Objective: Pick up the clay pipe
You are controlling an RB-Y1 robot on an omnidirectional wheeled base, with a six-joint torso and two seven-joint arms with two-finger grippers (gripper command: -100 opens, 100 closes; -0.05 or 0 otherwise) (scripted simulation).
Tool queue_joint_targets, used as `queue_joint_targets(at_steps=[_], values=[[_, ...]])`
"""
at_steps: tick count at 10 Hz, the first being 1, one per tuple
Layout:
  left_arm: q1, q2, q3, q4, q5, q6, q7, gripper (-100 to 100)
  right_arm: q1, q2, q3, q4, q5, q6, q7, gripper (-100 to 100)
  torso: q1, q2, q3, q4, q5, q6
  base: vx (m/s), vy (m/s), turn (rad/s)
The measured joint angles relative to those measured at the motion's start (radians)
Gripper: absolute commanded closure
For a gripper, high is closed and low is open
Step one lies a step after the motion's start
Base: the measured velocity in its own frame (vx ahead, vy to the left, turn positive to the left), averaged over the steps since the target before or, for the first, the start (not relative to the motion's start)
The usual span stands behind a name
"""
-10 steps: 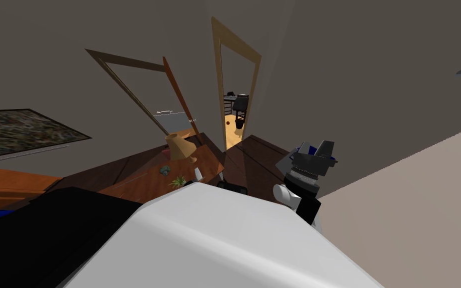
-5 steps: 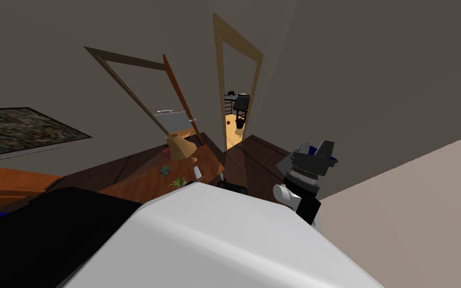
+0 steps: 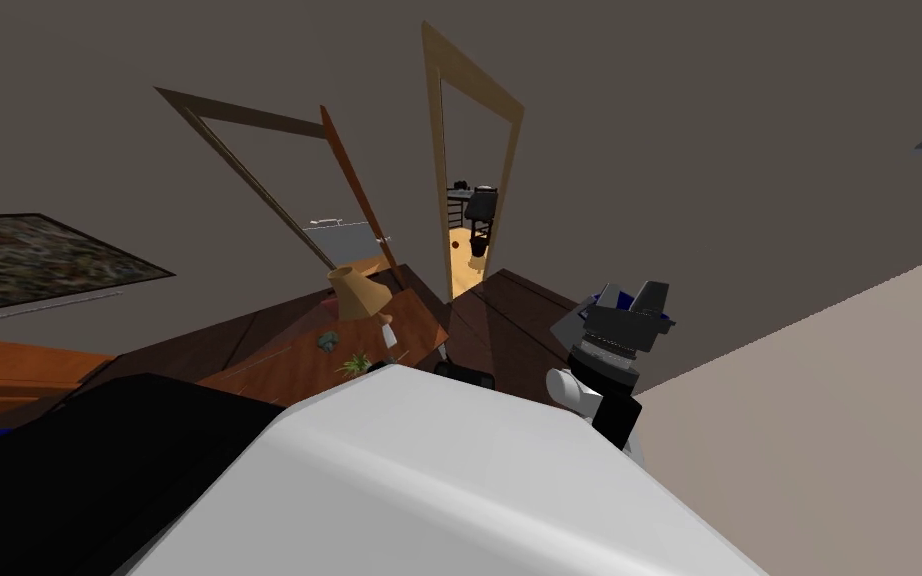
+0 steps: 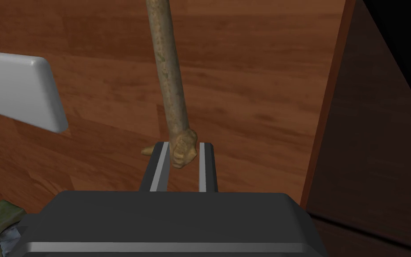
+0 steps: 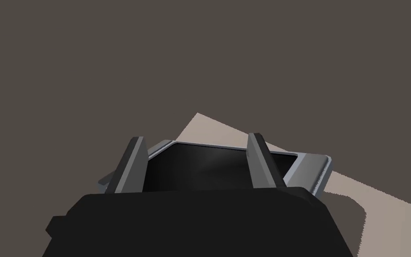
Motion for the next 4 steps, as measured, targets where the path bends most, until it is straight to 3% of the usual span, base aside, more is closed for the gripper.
queue_joint_targets(at_steps=[3, 4], values=[[0.016, 0.017, 0.004, -0.057, 0.015, 0.059, 0.002, 100, 0.0, 0.0, 0.0, 0.0, 0.0, 0.0, 0.0, 0, -0.001, 0.0, 0.0, 0.0, 0.0, 0.0, -0.03, -0.049, -0.021], [0.016, 0.018, 0.003, -0.058, 0.017, 0.062, 0.002, 0, 0.0, 0.0, 0.0, 0.0, 0.0, 0.0, 0.0, 0, 0.001, -0.001, -0.001, 0.0, 0.0, 0.0, -0.003, -0.005, 0.001]])
